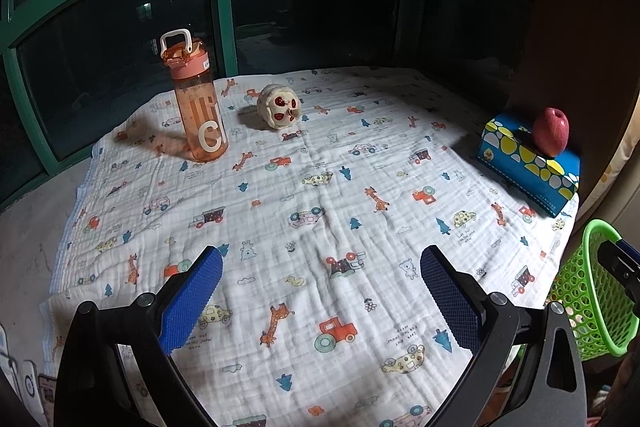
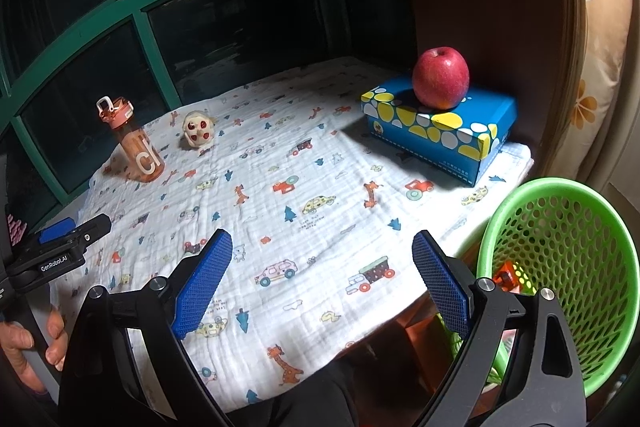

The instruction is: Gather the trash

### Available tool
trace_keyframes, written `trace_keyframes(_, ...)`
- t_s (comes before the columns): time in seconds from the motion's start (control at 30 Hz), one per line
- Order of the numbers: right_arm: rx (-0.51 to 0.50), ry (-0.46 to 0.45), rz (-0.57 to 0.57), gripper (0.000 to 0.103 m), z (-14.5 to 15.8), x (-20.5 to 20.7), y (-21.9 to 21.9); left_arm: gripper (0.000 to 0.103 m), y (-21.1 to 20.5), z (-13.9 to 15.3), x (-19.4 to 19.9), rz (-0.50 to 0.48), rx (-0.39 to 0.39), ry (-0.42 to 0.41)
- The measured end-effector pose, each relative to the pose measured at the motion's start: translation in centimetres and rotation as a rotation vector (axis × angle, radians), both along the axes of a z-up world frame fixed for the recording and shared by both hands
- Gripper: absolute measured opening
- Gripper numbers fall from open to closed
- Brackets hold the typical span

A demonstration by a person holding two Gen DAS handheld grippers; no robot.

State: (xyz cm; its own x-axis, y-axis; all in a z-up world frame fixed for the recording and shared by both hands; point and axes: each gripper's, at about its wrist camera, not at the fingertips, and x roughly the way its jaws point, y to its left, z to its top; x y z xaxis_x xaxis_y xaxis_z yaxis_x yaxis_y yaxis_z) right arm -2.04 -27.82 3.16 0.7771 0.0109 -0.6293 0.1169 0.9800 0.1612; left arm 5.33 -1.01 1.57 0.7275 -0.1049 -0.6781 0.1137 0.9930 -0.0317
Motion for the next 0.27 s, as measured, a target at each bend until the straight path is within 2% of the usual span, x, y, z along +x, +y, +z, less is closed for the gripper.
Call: trace_keyframes(0.27, 0.001, 0.002, 0.001, 0.091, -0.05, -0.07, 0.15, 0.096, -0.09, 0.01, -0.04, -0.005, 0.002, 0.001)
